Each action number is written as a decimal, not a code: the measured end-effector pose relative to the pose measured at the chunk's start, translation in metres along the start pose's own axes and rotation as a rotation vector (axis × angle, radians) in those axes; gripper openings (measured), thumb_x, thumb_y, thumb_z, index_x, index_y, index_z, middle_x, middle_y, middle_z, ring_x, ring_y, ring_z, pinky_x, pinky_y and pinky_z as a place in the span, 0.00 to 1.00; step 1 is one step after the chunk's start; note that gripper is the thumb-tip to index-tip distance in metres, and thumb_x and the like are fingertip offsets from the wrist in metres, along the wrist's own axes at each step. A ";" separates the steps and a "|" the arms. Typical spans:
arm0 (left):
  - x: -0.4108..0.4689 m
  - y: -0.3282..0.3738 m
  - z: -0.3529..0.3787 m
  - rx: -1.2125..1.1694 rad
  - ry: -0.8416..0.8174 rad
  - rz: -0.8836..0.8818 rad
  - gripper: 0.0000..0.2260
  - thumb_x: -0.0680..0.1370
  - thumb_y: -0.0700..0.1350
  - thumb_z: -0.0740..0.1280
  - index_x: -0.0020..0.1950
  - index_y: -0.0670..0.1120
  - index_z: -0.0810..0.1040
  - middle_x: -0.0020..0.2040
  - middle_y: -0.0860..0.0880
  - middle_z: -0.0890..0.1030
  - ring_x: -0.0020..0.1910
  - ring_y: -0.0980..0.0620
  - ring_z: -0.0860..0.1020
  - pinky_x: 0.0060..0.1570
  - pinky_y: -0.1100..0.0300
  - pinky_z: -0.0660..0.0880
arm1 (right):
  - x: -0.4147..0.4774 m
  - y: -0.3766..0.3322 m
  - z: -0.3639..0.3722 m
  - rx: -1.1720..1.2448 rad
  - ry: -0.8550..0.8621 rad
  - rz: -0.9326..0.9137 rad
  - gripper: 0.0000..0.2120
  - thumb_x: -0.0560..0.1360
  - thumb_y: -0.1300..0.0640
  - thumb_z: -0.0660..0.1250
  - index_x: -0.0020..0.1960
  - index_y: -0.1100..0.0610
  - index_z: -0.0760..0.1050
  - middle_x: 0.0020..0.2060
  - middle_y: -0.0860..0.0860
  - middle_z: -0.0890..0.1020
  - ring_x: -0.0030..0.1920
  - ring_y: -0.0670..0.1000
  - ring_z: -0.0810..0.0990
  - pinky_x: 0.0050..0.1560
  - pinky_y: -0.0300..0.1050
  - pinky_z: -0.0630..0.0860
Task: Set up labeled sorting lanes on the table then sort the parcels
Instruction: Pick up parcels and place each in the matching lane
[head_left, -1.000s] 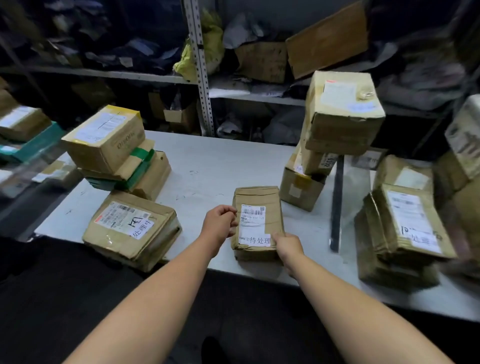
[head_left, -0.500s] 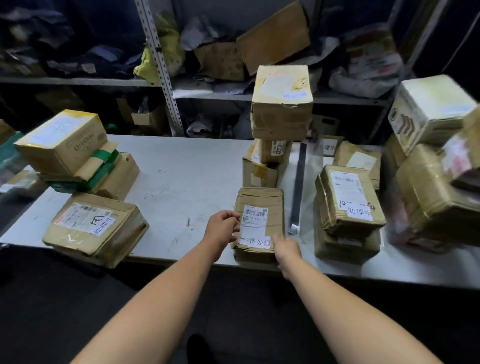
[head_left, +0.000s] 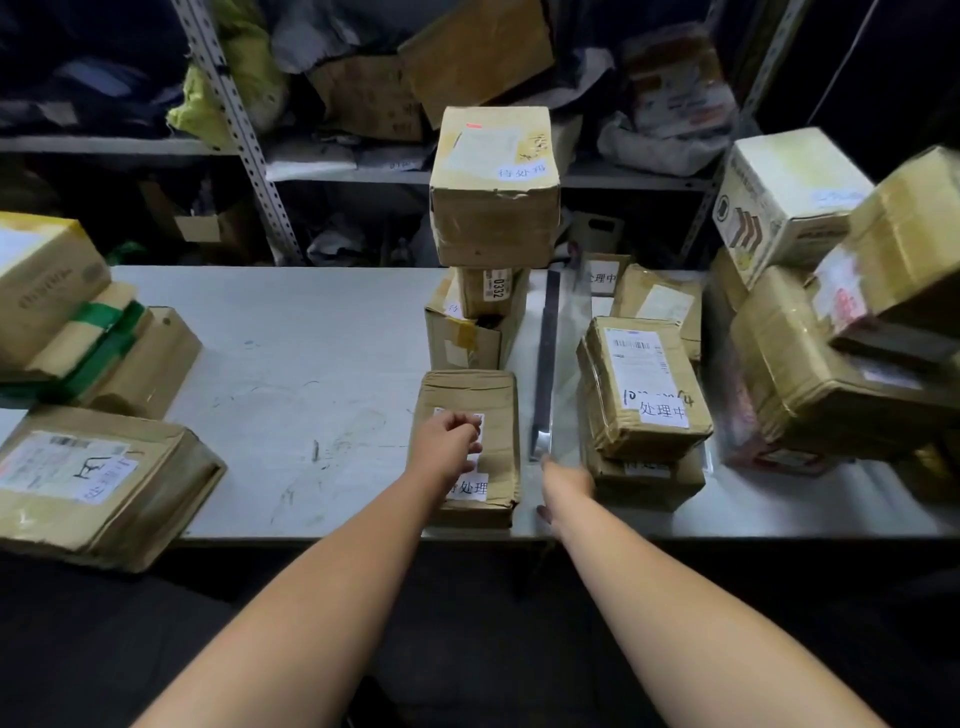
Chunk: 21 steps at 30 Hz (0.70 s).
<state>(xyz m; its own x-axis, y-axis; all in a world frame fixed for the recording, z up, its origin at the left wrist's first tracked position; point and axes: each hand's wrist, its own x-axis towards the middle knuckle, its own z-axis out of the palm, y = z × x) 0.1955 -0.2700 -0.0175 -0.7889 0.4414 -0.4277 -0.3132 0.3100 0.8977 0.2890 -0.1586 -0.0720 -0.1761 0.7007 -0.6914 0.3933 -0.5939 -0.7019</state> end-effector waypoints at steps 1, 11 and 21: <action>0.003 -0.001 0.003 0.002 -0.009 0.005 0.09 0.79 0.35 0.61 0.48 0.46 0.78 0.45 0.46 0.78 0.41 0.51 0.77 0.37 0.59 0.75 | 0.004 0.001 0.005 0.012 0.011 -0.023 0.27 0.80 0.50 0.70 0.75 0.58 0.68 0.67 0.59 0.76 0.67 0.63 0.75 0.68 0.62 0.74; 0.032 -0.011 -0.002 0.023 -0.021 0.013 0.09 0.79 0.36 0.62 0.46 0.48 0.78 0.42 0.46 0.80 0.38 0.49 0.76 0.37 0.56 0.75 | 0.033 -0.009 0.038 0.062 0.260 -0.175 0.09 0.84 0.58 0.61 0.59 0.60 0.78 0.57 0.58 0.79 0.62 0.59 0.78 0.57 0.45 0.69; 0.041 -0.023 0.005 0.168 -0.058 0.097 0.10 0.76 0.37 0.64 0.41 0.51 0.78 0.45 0.49 0.82 0.49 0.48 0.79 0.55 0.49 0.78 | 0.035 -0.004 0.012 -0.539 0.171 -0.310 0.13 0.81 0.65 0.62 0.64 0.64 0.77 0.59 0.61 0.81 0.61 0.61 0.79 0.55 0.45 0.73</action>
<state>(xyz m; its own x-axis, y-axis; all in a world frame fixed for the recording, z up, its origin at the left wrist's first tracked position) 0.1730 -0.2547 -0.0566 -0.7780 0.5219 -0.3498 -0.1407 0.3978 0.9066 0.2704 -0.1362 -0.0951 -0.2254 0.8874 -0.4021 0.7533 -0.1030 -0.6495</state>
